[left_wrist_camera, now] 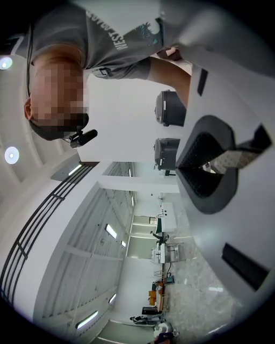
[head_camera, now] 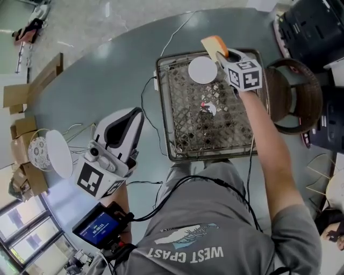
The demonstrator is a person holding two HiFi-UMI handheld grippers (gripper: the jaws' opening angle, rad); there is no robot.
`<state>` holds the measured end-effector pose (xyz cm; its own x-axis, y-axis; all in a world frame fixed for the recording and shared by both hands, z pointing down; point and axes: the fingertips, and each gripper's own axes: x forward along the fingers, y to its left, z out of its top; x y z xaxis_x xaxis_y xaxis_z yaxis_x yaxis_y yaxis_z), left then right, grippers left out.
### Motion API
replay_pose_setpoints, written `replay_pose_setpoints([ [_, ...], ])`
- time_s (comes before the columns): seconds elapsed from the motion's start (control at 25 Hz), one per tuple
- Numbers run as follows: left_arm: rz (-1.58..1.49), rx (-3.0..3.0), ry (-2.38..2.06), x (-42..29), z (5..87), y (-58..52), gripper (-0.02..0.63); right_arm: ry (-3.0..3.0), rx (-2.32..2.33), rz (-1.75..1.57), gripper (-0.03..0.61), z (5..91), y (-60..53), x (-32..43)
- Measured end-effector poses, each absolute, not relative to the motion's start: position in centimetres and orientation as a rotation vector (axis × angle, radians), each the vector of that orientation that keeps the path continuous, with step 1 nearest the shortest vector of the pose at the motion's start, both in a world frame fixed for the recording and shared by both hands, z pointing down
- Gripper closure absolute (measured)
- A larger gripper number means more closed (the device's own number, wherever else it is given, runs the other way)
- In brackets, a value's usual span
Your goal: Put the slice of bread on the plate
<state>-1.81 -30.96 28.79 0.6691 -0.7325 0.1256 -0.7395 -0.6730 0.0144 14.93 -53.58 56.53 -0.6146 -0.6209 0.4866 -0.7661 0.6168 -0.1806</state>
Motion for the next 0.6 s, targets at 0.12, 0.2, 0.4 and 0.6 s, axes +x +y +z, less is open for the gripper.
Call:
replay_pose_setpoints([
  [0.12, 0.196, 2.774, -1.271, -2.5, 29.6, -30.5, 0.606, -2.404, 1.078, 0.518, 0.482, 60.4, -54.1, 14.4],
  [0.2, 0.210, 2.748, -1.288, -2.9, 30.1, -30.2, 0.606, -2.368, 1.060, 0.500, 0.482, 62.9, -54.4, 14.2],
  [0.4, 0.235, 2.683, -1.309, -3.6, 32.0, -29.8, 0.606, -2.299, 0.995, 0.342, 0.482, 66.8, -55.6, 13.1],
  [0.6, 0.241, 2.635, -1.324, -4.3, 33.0, -29.8, 0.606, -2.200, 0.921, 0.103, 0.482, 69.5, -56.5, 11.9],
])
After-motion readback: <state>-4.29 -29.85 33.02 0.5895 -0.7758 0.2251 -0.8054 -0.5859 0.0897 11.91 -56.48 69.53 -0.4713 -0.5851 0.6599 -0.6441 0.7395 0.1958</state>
